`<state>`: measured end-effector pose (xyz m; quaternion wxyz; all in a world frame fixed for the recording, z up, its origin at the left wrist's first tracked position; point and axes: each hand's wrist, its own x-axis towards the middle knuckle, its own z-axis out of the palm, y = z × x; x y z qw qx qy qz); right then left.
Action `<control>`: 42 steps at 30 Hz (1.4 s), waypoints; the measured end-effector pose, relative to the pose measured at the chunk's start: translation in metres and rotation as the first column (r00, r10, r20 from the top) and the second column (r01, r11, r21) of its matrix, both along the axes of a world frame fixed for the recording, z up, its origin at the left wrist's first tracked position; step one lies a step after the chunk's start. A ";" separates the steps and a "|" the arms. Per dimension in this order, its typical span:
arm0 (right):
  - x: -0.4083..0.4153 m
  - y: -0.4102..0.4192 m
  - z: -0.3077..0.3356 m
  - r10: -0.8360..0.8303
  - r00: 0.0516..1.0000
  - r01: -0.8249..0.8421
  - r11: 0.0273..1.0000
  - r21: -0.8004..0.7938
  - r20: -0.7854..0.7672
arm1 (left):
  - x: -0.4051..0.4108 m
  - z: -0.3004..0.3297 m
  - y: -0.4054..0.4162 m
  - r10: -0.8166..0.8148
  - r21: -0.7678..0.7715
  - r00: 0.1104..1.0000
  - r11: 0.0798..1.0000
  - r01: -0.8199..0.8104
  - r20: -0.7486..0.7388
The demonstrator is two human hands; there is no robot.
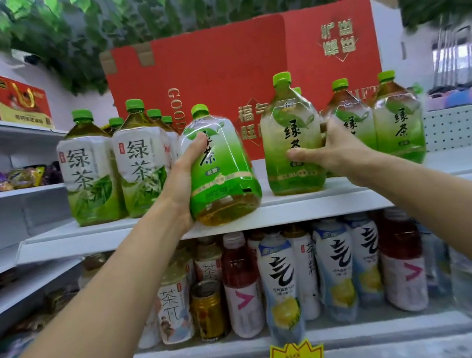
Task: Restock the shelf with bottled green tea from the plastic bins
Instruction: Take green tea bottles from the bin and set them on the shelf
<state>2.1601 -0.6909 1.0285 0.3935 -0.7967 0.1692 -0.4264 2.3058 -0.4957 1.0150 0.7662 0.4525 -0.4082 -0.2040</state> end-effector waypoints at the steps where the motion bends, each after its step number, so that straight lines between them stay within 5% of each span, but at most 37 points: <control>1: 0.007 -0.003 0.000 -0.018 1.000 0.018 1.000 -0.005 -0.004 | 0.001 0.000 0.000 -0.003 -0.008 1.000 1.000 0.003 -0.014; 14: 0.084 0.001 -0.012 -0.236 0.972 0.229 0.952 -0.201 -0.008 | 0.010 -0.004 0.003 0.007 -0.092 0.995 0.996 -0.016 -0.096; 19: 0.066 0.016 -0.024 -0.347 0.938 0.237 0.662 -0.711 -0.011 | 0.011 -0.006 0.003 -0.008 -0.120 0.994 0.993 -0.005 -0.106; 25: 0.071 0.012 -0.017 -0.469 0.880 0.191 0.485 -0.853 -0.070 | 0.011 -0.005 0.002 -0.010 -0.122 0.995 0.993 -0.003 -0.100; 34: 0.084 -0.003 -0.013 -0.534 0.842 0.209 0.460 -0.863 -0.081 | 0.015 -0.005 -0.001 0.029 -0.091 0.995 0.995 -0.037 -0.093; 42: 0.080 -0.008 -0.017 -0.465 0.885 0.261 0.557 -0.789 -0.035 | 0.018 0.003 -0.001 0.067 -0.005 0.996 0.998 -0.068 -0.060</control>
